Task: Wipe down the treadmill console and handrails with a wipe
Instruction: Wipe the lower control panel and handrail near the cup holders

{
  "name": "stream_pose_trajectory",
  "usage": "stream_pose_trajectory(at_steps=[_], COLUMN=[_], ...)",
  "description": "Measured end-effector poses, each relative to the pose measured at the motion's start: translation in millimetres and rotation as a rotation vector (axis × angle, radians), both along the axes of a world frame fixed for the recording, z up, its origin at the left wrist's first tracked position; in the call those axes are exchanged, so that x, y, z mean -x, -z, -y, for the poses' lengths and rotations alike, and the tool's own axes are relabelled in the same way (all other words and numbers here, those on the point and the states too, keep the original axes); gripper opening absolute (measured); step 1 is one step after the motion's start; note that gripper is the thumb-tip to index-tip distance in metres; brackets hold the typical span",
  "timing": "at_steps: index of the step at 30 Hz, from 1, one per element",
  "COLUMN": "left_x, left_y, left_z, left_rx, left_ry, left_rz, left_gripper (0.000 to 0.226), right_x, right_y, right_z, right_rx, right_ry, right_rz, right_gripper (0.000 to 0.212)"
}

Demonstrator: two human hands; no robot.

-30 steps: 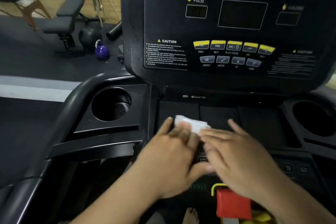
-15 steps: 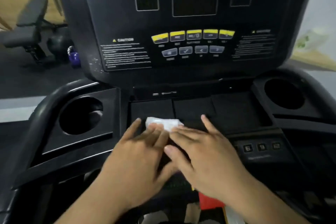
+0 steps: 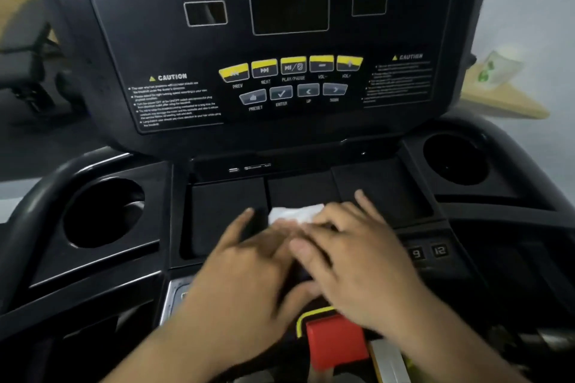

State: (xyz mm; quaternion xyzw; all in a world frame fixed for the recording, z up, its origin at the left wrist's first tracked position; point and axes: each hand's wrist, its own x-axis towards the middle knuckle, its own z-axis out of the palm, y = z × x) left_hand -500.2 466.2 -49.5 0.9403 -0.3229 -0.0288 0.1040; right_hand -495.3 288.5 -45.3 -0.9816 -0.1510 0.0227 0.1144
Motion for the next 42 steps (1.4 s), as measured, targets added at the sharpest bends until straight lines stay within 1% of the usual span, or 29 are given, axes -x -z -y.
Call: stream_pose_trajectory(at_steps=[2,5,7,9,10,12,14,15,17,20,22,24,26,28,30,34,37,39,42], left_x=[-2,-17,-29,-38,-39,-34,-23,-17,-11,-28,-49,-62,-57,-41,-37,-67,-79,-75,-62], left_y=[1,-2,1,1,-1,-3,-1,0,4,1,-4,-5,-4,-2,4,6,4,3,7], left_z=[-5,36,78,112,120,117,97,86,74,83,94,98,93,88,90,106,123,129,127], left_rx=[-0.014,-0.032,-0.054,-0.103,-0.125,-0.136,-0.074,-0.035,-0.017,-0.091,-0.162,-0.176,-0.152,-0.072,-0.03,-0.082,-0.162,-0.193,-0.097], left_ry=[0.007,0.1,0.16,0.152,0.134,0.137,0.152,0.138,0.097,0.076,0.038,0.028,0.053,0.091,0.108,0.086,0.108,0.129,0.12], left_rz=[0.012,-0.051,0.005,0.057,0.055,0.032,0.0,-0.004,0.011,-0.02,-0.013,0.004,-0.001,-0.002,-0.026,-0.048,0.046,0.103,0.071], left_gripper=[0.064,0.065,0.069,0.074,0.075,0.075,0.07,0.069,0.07,0.071,0.073,0.072,0.069,0.064,0.062,0.063,0.061,0.068,0.067], right_x=[4,2,-3,-11,-15,-23,-18,-11,3,-8,-32,-46,-35,-12,-5,-31,-48,-53,-42], right_y=[5,2,-5,-9,-11,-16,-15,-12,-6,-5,-11,-14,-11,-5,-3,-9,-7,-6,-1], right_z=[5,40,68,90,94,87,74,69,67,73,72,68,68,70,71,76,83,86,93], right_rx=[0.018,0.095,0.167,0.22,0.208,0.152,0.132,0.123,0.092,0.077,0.056,0.038,0.059,0.077,0.124,0.259,0.282,0.274,0.276], right_ry=[-0.02,0.025,0.09,0.11,0.104,0.071,0.033,0.013,0.0,0.031,0.067,0.088,0.083,0.097,0.124,0.226,0.302,0.338,0.357], right_rz=[0.022,0.088,0.035,-0.049,-0.073,-0.076,-0.065,-0.055,-0.062,-0.114,-0.113,-0.102,-0.065,-0.003,0.007,-0.014,-0.023,-0.033,-0.006], right_gripper=[0.065,0.063,0.07,0.082,0.085,0.082,0.081,0.083,0.09,0.094,0.088,0.08,0.078,0.081,0.082,0.088,0.091,0.091,0.09])
